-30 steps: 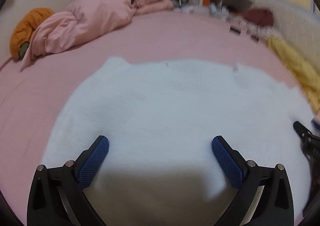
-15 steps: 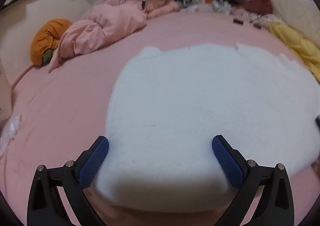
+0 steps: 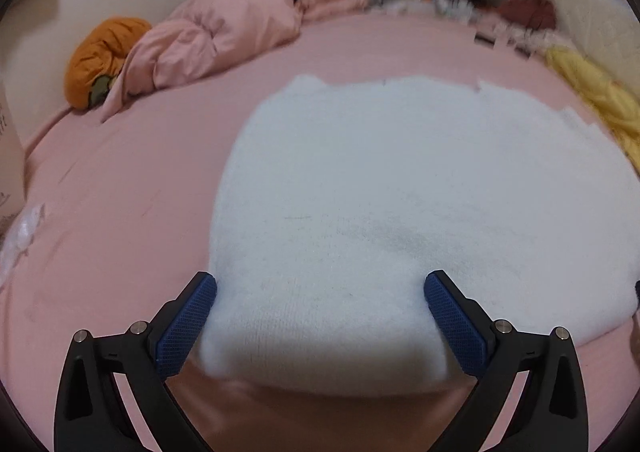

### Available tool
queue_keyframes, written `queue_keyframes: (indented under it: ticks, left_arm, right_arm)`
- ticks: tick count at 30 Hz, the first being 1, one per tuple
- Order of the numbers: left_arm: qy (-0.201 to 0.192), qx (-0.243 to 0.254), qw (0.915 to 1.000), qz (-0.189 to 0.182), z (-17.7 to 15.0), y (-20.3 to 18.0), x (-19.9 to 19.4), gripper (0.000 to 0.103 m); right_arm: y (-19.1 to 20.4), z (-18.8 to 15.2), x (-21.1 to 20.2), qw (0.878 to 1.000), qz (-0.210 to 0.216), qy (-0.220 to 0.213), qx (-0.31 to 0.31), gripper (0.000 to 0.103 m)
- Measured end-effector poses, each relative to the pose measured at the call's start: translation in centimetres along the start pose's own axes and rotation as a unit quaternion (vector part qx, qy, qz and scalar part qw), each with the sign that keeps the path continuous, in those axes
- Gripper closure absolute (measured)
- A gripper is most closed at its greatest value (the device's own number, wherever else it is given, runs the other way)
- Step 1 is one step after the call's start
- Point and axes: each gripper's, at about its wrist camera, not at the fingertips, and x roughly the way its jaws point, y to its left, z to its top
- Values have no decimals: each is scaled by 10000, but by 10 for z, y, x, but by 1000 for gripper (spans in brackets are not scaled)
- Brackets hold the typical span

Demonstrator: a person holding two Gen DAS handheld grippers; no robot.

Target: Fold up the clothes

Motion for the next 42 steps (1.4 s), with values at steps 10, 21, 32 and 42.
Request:
queue_keyframes:
  ticks: [10, 21, 32, 42]
  left_arm:
    - [-194, -188, 9996, -61, 8, -2, -24, 0]
    - [-243, -130, 9993, -266, -8, 4, -5, 0]
    - [-268, -97, 9996, -47, -10, 11, -131, 0]
    - [660, -46, 9978, 73, -159, 3, -190, 0]
  right_arm:
    - [7, 31, -36, 9986, 67, -517, -67, 1]
    - [-3, 16, 18, 9999, 77, -5, -64, 0]
    - [33, 32, -115, 9967, 278, -729, -238, 0]
    - [65, -70, -198, 9941, 284, -945, -440, 0]
